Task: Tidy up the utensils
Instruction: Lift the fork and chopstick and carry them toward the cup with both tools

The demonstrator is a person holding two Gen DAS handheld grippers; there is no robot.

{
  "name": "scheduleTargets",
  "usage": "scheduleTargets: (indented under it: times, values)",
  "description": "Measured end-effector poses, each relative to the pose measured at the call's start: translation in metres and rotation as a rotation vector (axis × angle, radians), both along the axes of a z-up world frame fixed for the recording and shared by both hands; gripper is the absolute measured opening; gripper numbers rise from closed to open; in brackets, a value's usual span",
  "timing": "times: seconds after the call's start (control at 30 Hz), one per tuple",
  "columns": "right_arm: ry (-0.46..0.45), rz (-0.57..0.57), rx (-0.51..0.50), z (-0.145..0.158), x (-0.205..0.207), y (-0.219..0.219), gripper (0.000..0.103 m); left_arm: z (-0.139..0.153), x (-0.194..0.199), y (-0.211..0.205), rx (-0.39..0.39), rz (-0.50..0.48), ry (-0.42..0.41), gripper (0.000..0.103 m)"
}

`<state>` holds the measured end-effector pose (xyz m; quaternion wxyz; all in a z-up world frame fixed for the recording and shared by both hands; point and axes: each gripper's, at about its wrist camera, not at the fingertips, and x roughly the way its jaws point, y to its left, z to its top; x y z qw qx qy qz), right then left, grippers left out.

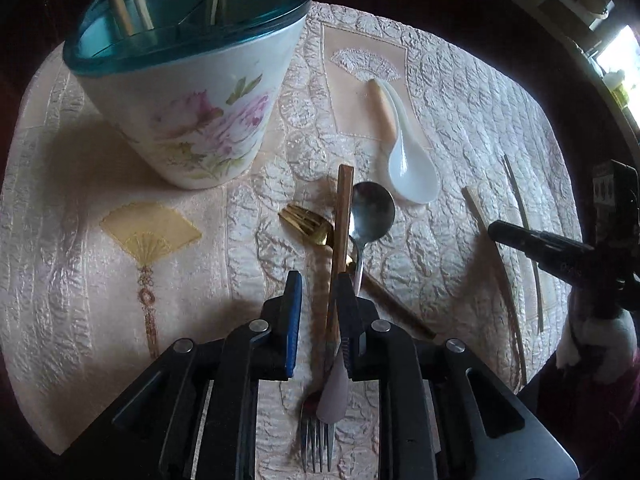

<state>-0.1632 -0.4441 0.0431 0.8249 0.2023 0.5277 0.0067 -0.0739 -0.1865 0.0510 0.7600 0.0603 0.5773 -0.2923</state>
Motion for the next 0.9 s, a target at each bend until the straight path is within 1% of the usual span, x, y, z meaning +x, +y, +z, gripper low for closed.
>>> scheduleTargets:
  times: [0.03, 0.07, 0.13, 0.23, 0.3, 0.37, 0.4, 0.43, 0.47, 0.6, 0.7, 0.9]
  values:
    - [0.001, 0.003, -0.008, 0.000, 0.003, 0.001, 0.022, 0.000, 0.001, -0.004, 0.003, -0.007, -0.009, 0.019]
    - [0.001, 0.008, -0.012, 0.000, 0.007, 0.003, 0.024, -0.002, 0.003, -0.008, 0.006, -0.017, -0.018, 0.021]
    - [0.007, 0.020, -0.016, -0.001, 0.017, 0.007, 0.024, -0.004, 0.007, -0.020, 0.017, -0.035, -0.032, 0.024]
    - [0.008, 0.027, -0.021, -0.006, 0.030, 0.013, 0.024, -0.009, 0.017, -0.032, 0.042, -0.037, -0.063, 0.025]
    - [0.004, 0.013, -0.012, -0.008, 0.035, 0.009, 0.020, -0.013, 0.024, -0.040, 0.057, -0.044, -0.064, 0.025]
    - [0.004, 0.018, -0.024, -0.012, 0.042, 0.011, 0.010, -0.018, 0.030, -0.047, 0.079, -0.062, -0.065, 0.024]
    - [0.004, 0.029, -0.035, -0.012, 0.045, 0.013, 0.008, -0.020, 0.032, -0.050, 0.087, -0.070, -0.068, 0.021]
    - [0.003, 0.035, -0.034, -0.011, 0.046, 0.014, 0.006, -0.020, 0.034, -0.050, 0.083, -0.074, -0.056, 0.015]
    - [-0.004, 0.041, -0.031, -0.008, 0.047, 0.015, 0.006, -0.019, 0.035, -0.050, 0.072, -0.076, -0.042, 0.009]
    - [-0.068, 0.041, -0.022, 0.017, 0.042, 0.014, 0.006, 0.004, 0.030, -0.036, 0.038, -0.076, -0.080, 0.009]
    - [-0.124, 0.034, -0.019, 0.038, 0.037, 0.016, 0.006, 0.027, 0.024, -0.019, -0.006, -0.067, -0.094, 0.009]
    - [-0.239, 0.051, -0.020, 0.083, 0.019, 0.028, 0.005, 0.080, 0.009, 0.025, -0.087, -0.021, -0.164, 0.009]
